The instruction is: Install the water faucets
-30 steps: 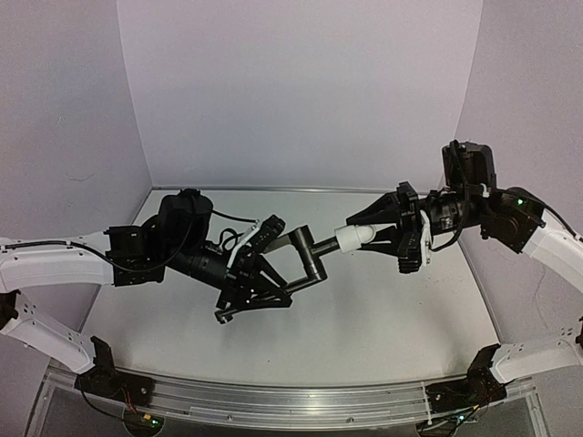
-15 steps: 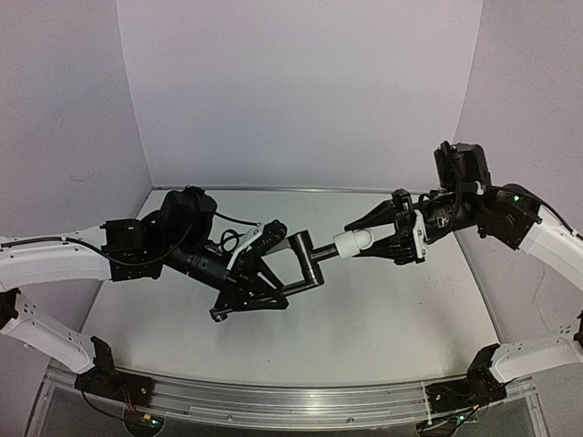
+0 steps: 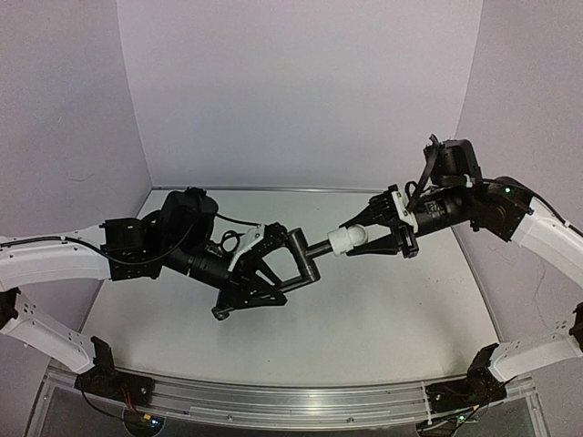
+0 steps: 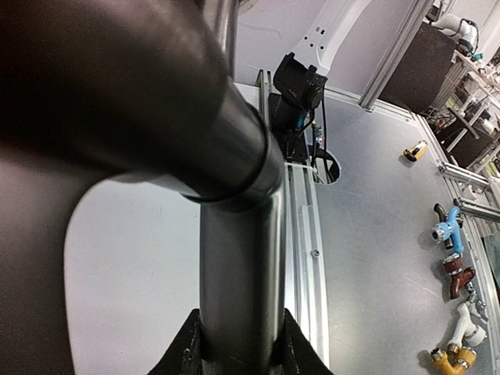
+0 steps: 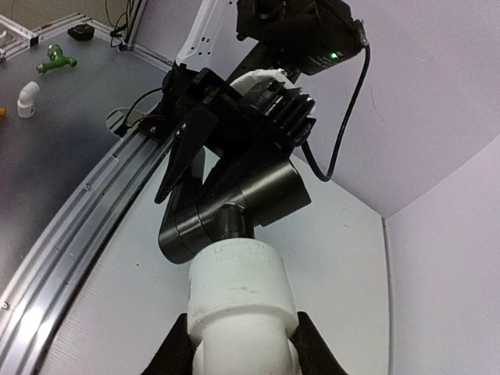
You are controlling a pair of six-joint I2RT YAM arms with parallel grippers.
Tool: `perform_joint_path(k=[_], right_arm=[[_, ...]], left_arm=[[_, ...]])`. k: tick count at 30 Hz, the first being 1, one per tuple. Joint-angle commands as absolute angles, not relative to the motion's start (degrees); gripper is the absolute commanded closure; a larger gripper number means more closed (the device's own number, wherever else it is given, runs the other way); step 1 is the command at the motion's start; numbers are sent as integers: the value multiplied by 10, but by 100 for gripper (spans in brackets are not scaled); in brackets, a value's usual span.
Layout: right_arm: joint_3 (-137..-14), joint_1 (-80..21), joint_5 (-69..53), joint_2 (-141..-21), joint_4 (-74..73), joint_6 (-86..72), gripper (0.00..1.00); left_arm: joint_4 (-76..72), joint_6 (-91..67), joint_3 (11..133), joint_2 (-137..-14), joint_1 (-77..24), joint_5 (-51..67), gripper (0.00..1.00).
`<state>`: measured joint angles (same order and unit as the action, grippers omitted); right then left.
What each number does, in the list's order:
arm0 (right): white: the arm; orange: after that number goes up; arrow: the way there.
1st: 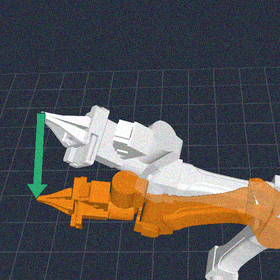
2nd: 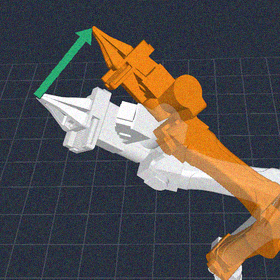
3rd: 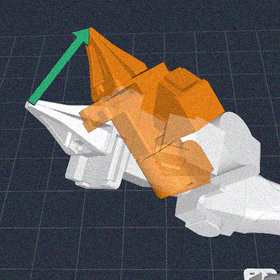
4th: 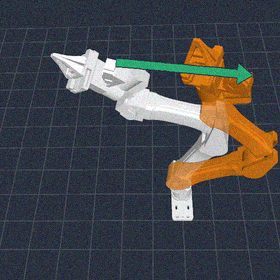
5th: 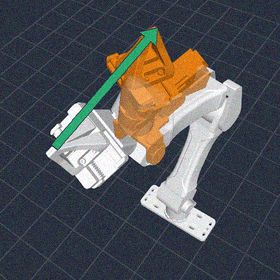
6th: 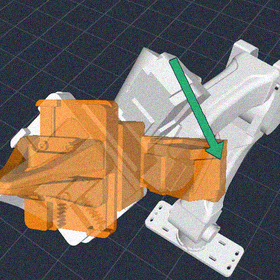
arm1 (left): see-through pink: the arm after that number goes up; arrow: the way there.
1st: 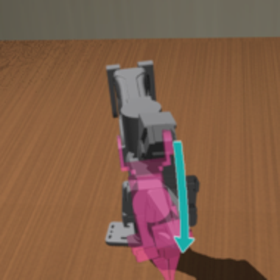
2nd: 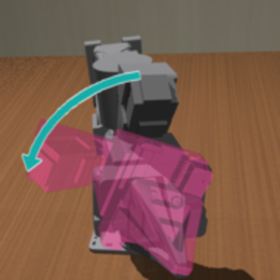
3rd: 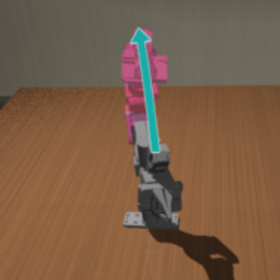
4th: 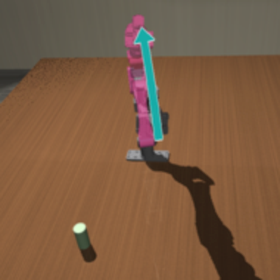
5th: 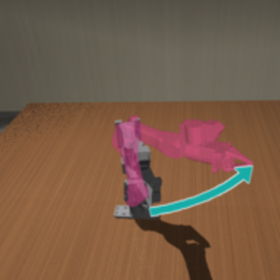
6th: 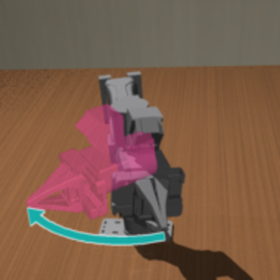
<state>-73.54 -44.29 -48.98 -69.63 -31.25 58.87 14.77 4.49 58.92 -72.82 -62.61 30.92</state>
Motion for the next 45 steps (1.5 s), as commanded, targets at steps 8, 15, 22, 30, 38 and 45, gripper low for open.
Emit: perform_joint_path(k=[8,15,22,30,38,45], right_arm=[[-765,-458,-534,-736,-302,330,100],[-773,-458,-566,-756,-330,253,100],[-793,-458,-574,-803,-360,139,100],[-830,-457,-610,-852,-364,27,100],[-840,-457,-630,-860,-362,22,100],[-852,-454,-637,-859,-362,40,80]], left_arm=[[98,100,651,-711,-641,221,100],[119,129,655,-708,-647,176,100],[129,150,656,-711,-657,132,100],[125,162,648,-711,-662,95,100],[100,161,629,-701,-663,82,100],[91,156,620,-693,-663,79,100]])
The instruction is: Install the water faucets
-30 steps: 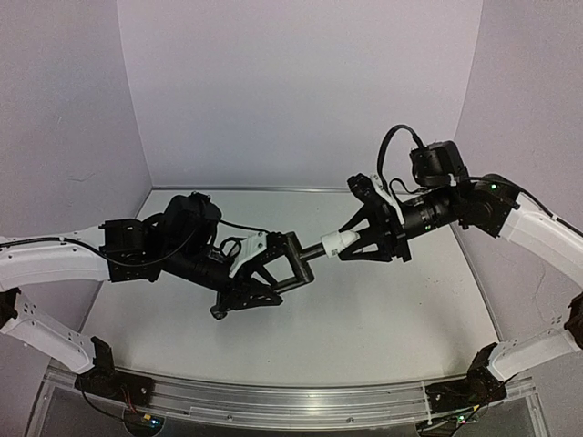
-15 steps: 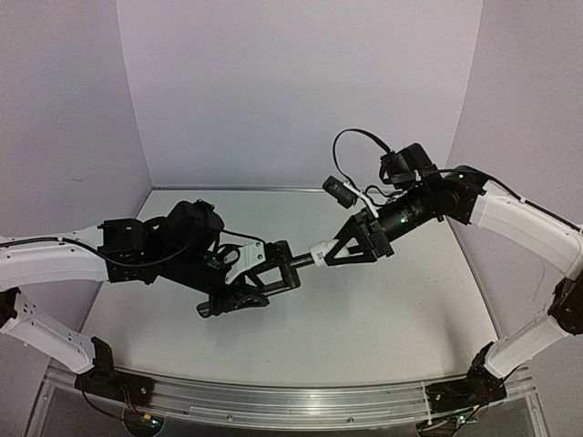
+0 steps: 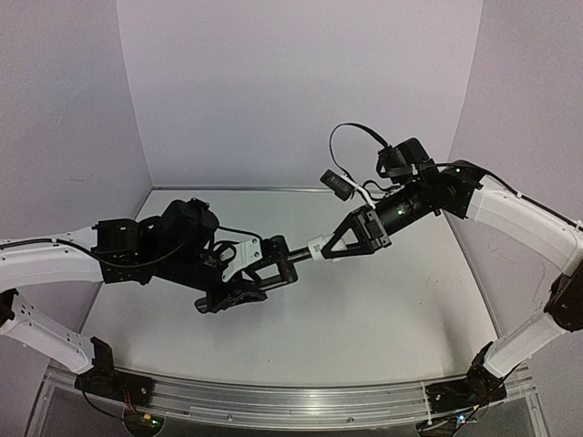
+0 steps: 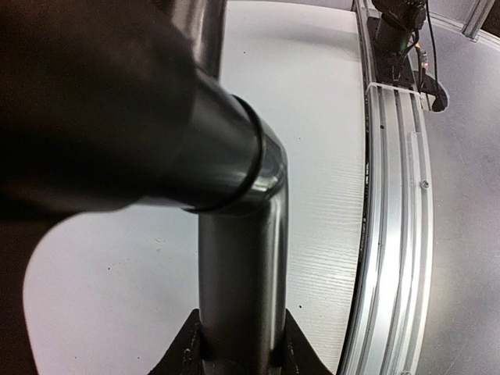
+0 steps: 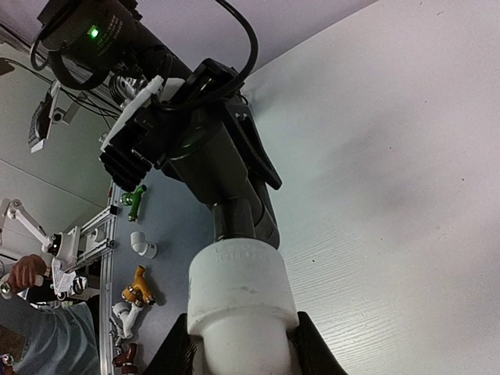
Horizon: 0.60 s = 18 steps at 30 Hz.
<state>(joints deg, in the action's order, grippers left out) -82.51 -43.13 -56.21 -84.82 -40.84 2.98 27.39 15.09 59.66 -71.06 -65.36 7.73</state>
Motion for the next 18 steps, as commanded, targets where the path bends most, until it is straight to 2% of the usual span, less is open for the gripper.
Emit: perform_joint_path(k=[1,3,4,6,11,18], right_arm=[[-852,-454,-639,-859,-362,41,81],[-854,-454,-642,-859,-363,49,85],[-857,-453,-642,-857,-364,58,93],[-867,-445,-632,-852,-363,74,100],[-903,-405,-608,-841,-363,148,100],[-908,-390,-537,-789,-366,390,100]], left_arm=[[90,155,620,-693,-662,79,100],[91,155,620,-693,-663,81,100],[90,154,619,-693,-662,83,100],[85,150,614,-690,-662,87,100],[70,133,595,-670,-662,98,100],[77,95,593,-662,-659,147,100]])
